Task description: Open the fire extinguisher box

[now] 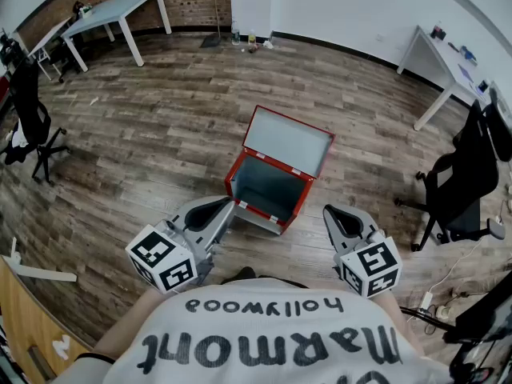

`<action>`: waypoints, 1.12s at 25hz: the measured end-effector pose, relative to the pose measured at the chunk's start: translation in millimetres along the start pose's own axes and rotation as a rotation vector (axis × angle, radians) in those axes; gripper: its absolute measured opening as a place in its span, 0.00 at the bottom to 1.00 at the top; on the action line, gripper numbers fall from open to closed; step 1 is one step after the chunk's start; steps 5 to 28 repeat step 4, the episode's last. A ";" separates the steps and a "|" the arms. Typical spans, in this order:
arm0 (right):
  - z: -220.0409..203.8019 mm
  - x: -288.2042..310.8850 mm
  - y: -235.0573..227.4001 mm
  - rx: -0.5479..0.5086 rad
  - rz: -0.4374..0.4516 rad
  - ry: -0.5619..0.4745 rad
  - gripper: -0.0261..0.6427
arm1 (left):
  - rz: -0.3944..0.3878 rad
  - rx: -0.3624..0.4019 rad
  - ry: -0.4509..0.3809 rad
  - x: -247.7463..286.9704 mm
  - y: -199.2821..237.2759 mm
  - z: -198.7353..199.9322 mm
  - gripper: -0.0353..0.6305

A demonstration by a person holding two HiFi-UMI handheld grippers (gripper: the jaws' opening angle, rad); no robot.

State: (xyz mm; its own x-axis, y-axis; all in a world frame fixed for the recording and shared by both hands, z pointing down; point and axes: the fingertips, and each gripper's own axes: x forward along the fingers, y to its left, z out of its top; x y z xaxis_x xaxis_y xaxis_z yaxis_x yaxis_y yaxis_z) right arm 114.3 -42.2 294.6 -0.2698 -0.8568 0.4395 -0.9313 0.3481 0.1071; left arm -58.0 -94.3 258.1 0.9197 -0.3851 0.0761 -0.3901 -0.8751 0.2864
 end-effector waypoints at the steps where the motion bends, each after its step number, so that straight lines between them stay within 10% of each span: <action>1: 0.0 0.4 -0.4 0.011 0.001 -0.002 0.05 | 0.001 0.000 0.000 -0.1 1.1 0.1 0.06; 28: 0.1 1.4 -2.1 0.035 0.002 -0.004 0.05 | 0.000 0.000 0.000 -0.2 3.4 0.8 0.06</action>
